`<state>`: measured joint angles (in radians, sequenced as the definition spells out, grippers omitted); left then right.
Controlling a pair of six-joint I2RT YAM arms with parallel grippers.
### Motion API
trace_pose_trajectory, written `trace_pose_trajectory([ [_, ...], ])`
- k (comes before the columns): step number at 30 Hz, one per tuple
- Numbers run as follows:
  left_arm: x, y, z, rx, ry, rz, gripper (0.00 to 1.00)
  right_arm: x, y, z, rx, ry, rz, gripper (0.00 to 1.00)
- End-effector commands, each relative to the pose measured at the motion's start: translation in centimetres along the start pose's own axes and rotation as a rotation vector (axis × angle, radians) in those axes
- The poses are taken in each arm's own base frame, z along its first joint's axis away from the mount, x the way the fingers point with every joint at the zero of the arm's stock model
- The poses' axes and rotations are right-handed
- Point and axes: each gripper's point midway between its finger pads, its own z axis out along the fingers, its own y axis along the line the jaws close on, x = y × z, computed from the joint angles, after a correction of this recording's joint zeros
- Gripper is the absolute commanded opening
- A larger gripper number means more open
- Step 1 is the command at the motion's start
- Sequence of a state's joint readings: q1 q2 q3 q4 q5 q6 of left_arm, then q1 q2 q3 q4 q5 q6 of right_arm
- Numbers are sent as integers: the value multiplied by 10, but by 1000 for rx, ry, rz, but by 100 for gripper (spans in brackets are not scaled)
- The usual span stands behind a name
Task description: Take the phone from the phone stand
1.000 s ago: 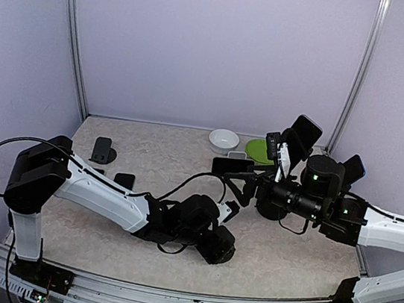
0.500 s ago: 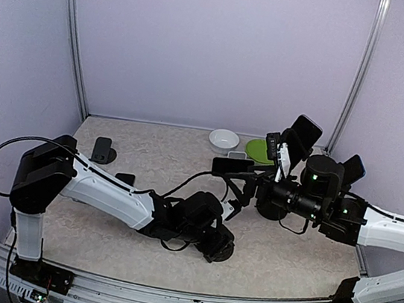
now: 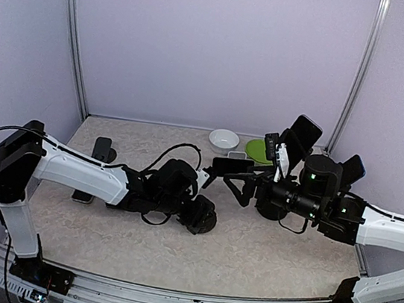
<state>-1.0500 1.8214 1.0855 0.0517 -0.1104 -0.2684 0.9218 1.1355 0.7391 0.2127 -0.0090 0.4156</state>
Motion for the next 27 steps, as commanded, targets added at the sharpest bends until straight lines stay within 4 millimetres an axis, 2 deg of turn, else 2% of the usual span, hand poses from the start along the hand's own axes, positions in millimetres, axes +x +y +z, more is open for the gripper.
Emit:
trace_pose_trajectory([
  [1,-40,44,-23,-83,-113,-59,51,1,-4,1,-4,-7,1,100],
  [7,-69,115,-41,-191,-191,-166,51,6,-4,5,-11,9,2,100],
  [12,-80,171,-51,-271,-221,-254,49,10,-4,9,-23,21,0,100],
  [18,-76,240,-58,-432,-190,-311,49,16,-2,12,-39,40,2,100],
  [24,-63,293,-55,-545,-163,-329,49,20,1,15,-60,57,2,100],
  [27,-58,313,-53,-570,-156,-354,49,22,2,16,-68,67,2,100],
])
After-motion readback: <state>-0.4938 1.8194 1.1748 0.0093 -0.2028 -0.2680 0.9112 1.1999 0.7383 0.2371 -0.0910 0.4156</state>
